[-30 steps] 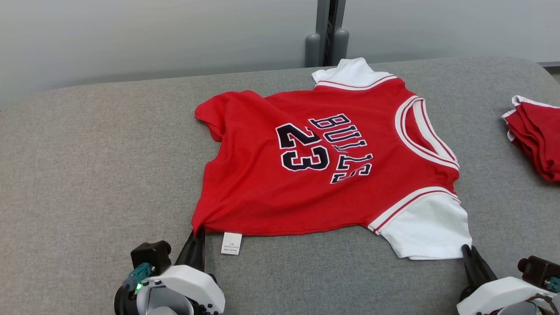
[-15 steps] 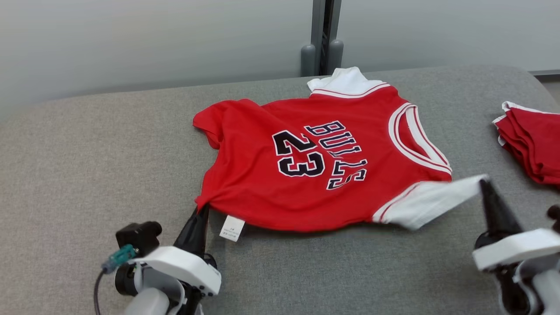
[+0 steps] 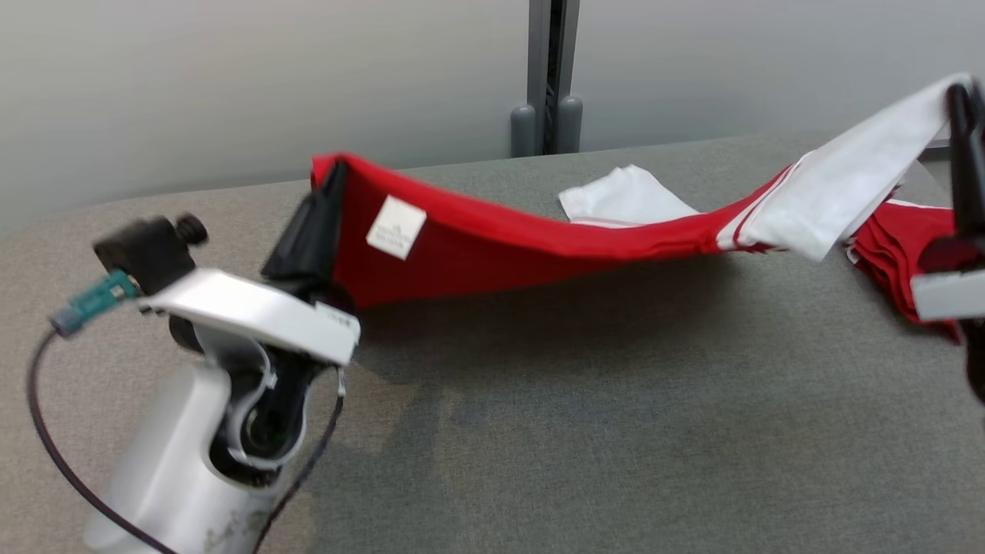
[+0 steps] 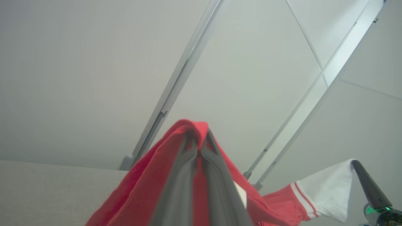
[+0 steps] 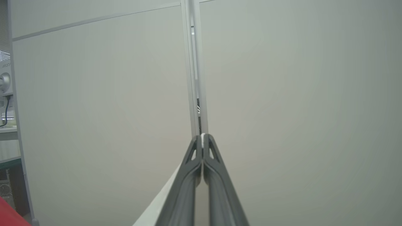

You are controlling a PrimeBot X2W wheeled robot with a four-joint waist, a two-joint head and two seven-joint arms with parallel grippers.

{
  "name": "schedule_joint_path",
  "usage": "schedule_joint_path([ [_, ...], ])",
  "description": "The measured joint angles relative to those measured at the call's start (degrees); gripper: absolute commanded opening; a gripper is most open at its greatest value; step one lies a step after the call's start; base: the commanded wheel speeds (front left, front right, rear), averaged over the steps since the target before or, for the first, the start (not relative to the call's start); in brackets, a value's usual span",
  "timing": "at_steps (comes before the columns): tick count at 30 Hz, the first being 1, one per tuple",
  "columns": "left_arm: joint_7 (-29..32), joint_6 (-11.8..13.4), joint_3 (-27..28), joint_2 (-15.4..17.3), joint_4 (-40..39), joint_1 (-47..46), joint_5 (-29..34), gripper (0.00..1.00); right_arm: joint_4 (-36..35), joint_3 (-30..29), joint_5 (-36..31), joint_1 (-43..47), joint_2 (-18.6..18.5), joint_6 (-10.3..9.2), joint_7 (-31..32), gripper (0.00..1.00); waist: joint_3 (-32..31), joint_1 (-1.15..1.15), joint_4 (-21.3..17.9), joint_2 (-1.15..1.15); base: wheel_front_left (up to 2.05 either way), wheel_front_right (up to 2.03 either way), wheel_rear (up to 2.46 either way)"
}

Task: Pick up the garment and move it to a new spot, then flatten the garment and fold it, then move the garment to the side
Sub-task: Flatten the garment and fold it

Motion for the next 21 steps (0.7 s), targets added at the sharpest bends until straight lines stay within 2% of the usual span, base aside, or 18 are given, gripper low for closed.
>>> schedule_joint_path([
  [6, 4.8, 3.7, 3.2, 0.7, -4.9, -8.2, -2.3, 0.0, -2.6, 0.1, -1.9, -9.6, -3.0, 0.0, 6.0, 0.0, 1.9, 0.0, -0.8, 0.0, 0.0, 0.0, 0.0],
  [11, 8.8, 6.3, 3.7, 2.1, -4.4, -18.2, -1.3, 0.0, -2.2, 1.2, -0.7, -19.9, -6.2, 0.01, 11.6, 0.0, 5.2, 0.0, -1.2, 0.0, 0.0, 0.0, 0.0],
  [12, 10.9, 7.3, 3.9, 2.8, -3.1, -23.6, -0.8, 0.0, -1.4, 2.8, 0.4, -25.1, -8.0, 0.01, 13.6, 0.0, 7.2, 0.0, -1.4, 0.0, 0.0, 0.0, 0.0],
  [15, 14.2, 8.6, 4.1, 2.8, 0.4, -33.1, -0.7, 0.0, 1.4, 4.8, 3.5, -34.9, -9.6, 0.01, 15.8, 0.0, 11.1, 0.0, -1.7, 0.0, 0.0, 0.0, 0.0],
  [21, 16.7, 9.1, 3.6, 2.2, 10.0, -48.6, 1.1, 0.0, 9.0, 10.8, 5.4, -51.4, -11.4, 0.01, 16.3, 0.0, 18.7, 0.0, -2.2, 0.0, 0.0, 0.0, 0.0],
])
